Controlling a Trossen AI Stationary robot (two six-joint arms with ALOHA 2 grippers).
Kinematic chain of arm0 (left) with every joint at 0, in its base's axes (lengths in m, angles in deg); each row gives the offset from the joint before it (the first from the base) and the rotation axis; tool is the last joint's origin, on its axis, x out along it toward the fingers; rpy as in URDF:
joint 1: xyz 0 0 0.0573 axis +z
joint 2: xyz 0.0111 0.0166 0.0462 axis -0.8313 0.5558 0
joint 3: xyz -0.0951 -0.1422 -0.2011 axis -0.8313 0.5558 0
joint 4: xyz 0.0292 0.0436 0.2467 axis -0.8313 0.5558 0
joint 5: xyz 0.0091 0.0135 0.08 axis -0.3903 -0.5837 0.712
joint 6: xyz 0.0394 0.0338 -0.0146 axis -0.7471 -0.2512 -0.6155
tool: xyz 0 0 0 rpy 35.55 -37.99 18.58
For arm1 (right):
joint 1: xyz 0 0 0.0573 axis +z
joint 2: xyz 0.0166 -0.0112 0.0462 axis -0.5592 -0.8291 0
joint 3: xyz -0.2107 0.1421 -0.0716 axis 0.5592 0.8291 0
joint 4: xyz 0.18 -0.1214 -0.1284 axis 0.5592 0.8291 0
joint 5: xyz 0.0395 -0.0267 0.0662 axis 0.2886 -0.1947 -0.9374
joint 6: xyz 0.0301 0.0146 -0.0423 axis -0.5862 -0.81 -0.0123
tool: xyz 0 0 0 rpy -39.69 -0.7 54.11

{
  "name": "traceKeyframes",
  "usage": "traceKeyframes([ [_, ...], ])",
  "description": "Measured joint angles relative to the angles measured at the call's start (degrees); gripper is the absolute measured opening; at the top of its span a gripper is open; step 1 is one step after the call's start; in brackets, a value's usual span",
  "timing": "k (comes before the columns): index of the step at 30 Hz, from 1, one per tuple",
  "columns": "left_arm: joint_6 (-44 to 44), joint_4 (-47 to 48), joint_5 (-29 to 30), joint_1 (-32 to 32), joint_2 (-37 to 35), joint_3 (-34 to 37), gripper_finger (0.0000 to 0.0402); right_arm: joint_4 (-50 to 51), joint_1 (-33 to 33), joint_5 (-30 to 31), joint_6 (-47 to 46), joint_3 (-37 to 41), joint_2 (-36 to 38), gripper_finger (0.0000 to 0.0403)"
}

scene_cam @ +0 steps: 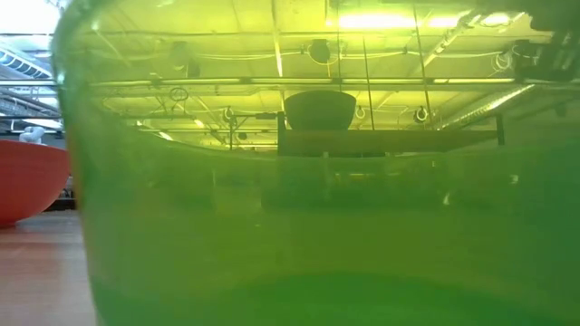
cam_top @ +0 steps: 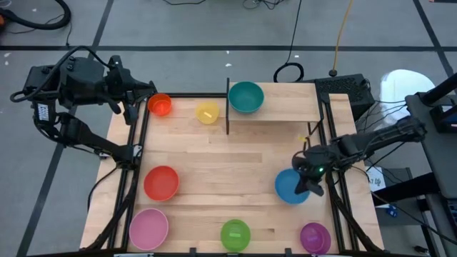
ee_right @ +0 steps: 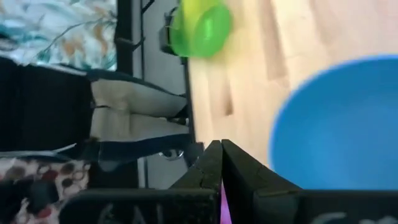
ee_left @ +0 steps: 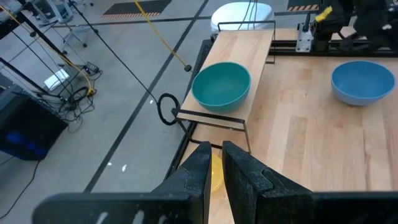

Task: Place and stack bowls onto a shelf
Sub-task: Stack the blue bowl on top of the dark green bowl on the shelf

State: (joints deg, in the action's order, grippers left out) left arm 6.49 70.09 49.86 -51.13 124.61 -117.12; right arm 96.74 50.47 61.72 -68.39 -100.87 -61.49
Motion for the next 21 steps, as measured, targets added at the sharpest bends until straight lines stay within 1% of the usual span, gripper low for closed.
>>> traceKeyframes([
  [3,0.63,-0.01,0.0,0.0,0.0,0.0,0.0047,8.81,0.04,2.58,-0.14,-1.94,2.22,0.0],
  [6,1.15,-0.01,0.0,0.0,0.0,0.0,0.0047,19.25,0.04,6.17,3.79,-6.39,2.64,0.0],
  [8,1.24,-0.01,0.0,0.0,0.0,0.0,0.0047,23.64,0.04,9.56,6.59,-8.84,2.64,0.0],
  [10,1.49,-0.01,0.0,0.0,0.0,0.0,0.0047,24.0,0.04,11.3,9.12,-9.86,2.67,0.0],
  [12,1.66,-0.01,0.0,0.0,0.0,0.0,0.0047,23.11,0.04,11.19,11.08,-9.91,2.78,0.0],
  [19,2.52,-0.01,0.0,0.0,0.0,0.0,0.0047,16.9,0.04,11.27,14.65,-8.79,2.68,0.0],
  [21,2.82,-0.01,0.0,0.0,0.0,0.0,0.0047,14.2,0.02,12.3,16.26,-7.83,2.7,0.0],
])
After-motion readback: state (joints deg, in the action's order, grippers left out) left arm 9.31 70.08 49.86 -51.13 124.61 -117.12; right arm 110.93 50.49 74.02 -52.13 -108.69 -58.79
